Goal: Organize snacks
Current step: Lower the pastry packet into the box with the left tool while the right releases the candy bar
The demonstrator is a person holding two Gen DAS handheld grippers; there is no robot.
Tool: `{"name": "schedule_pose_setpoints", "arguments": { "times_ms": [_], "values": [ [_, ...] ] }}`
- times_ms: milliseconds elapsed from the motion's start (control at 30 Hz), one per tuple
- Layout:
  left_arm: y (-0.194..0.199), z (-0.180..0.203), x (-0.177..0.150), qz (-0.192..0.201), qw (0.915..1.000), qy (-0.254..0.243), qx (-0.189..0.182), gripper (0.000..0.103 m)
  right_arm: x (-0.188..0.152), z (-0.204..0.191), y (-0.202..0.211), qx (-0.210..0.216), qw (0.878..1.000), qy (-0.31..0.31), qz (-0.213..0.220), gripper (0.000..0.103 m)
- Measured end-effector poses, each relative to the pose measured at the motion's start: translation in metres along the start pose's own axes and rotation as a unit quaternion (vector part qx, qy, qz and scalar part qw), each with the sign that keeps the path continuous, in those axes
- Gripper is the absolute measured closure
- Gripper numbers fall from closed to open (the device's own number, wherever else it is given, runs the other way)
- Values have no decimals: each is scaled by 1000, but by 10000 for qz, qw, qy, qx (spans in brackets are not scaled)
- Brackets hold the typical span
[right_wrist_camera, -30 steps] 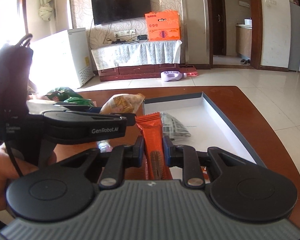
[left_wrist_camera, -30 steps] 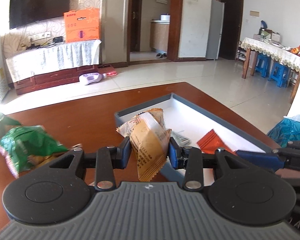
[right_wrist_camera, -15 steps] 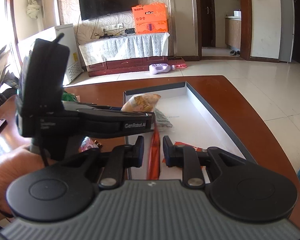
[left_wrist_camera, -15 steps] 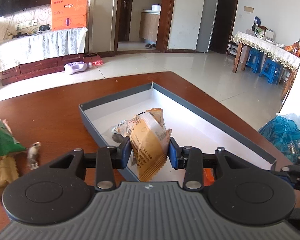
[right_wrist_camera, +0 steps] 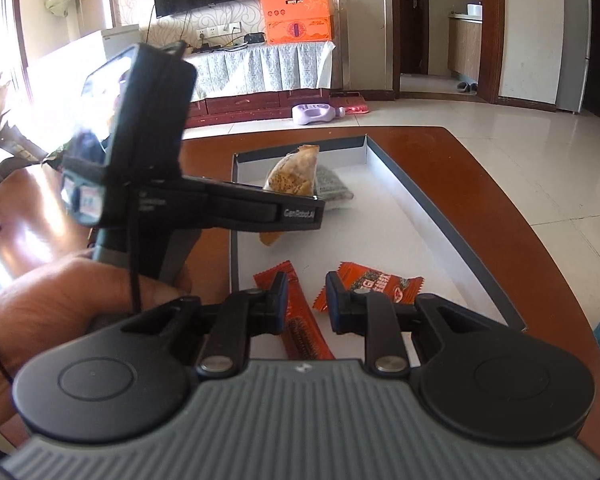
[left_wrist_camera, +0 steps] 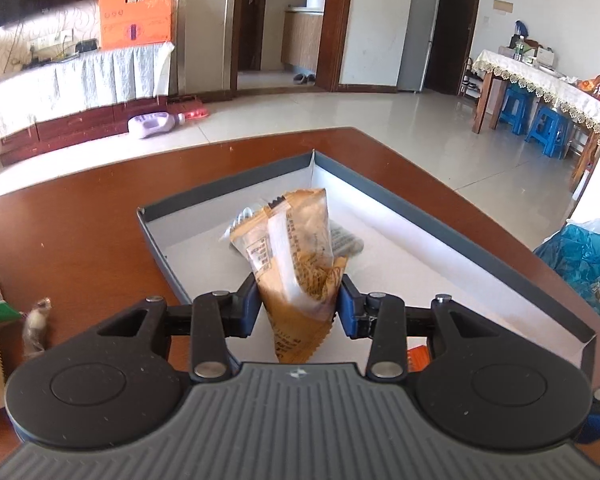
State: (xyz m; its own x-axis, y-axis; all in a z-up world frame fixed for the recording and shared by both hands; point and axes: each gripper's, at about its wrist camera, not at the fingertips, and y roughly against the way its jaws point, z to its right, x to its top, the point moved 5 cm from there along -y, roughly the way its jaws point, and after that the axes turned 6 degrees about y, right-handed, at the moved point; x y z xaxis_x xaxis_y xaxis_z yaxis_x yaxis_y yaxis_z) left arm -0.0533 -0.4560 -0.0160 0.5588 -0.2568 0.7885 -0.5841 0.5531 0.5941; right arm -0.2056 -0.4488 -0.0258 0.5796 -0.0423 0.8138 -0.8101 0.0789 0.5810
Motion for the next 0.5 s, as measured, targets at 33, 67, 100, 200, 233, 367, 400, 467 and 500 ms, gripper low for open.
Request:
{"name": "schedule_pose_setpoints", "arguments": {
  "times_ms": [33, 67, 100, 200, 233, 367, 400, 467, 500],
  "values": [
    [-2, 2, 0, -19, 9999, -95, 53, 58, -1, -1, -1, 15, 10000, 17, -26, 80],
    [-4, 4, -1, -50, 9998, -158, 69, 58, -2, -3, -1, 50, 10000, 38, -41, 80],
    [-6, 7, -2, -92, 9998, -187, 0, 58, -2, -5, -1, 94, 9999, 69, -54, 80],
    [-10, 19, -10, -191, 9988, -425, -120, 58, -7, -11, -8, 193, 9994, 162, -244, 81],
    [-10, 22, -12, -199, 9985, -500, -111, 58, -9, -10, -12, 189, 9991, 162, -355, 81],
    [-10, 27, -19, -186, 9968, -779, -35, 57, -18, 4, -22, 176, 9979, -192, -599, 80],
    [-9, 26, -20, -189, 9967, -789, -35, 57, -19, 8, -22, 192, 9975, -322, -606, 80],
    [-8, 26, -21, -196, 9961, -857, -42, 57, -19, 12, -22, 124, 9973, -415, -595, 80],
    [-5, 25, -23, -185, 9958, -898, -44, 57, -19, 12, -22, 26, 9976, -352, -590, 79]
  ]
}}
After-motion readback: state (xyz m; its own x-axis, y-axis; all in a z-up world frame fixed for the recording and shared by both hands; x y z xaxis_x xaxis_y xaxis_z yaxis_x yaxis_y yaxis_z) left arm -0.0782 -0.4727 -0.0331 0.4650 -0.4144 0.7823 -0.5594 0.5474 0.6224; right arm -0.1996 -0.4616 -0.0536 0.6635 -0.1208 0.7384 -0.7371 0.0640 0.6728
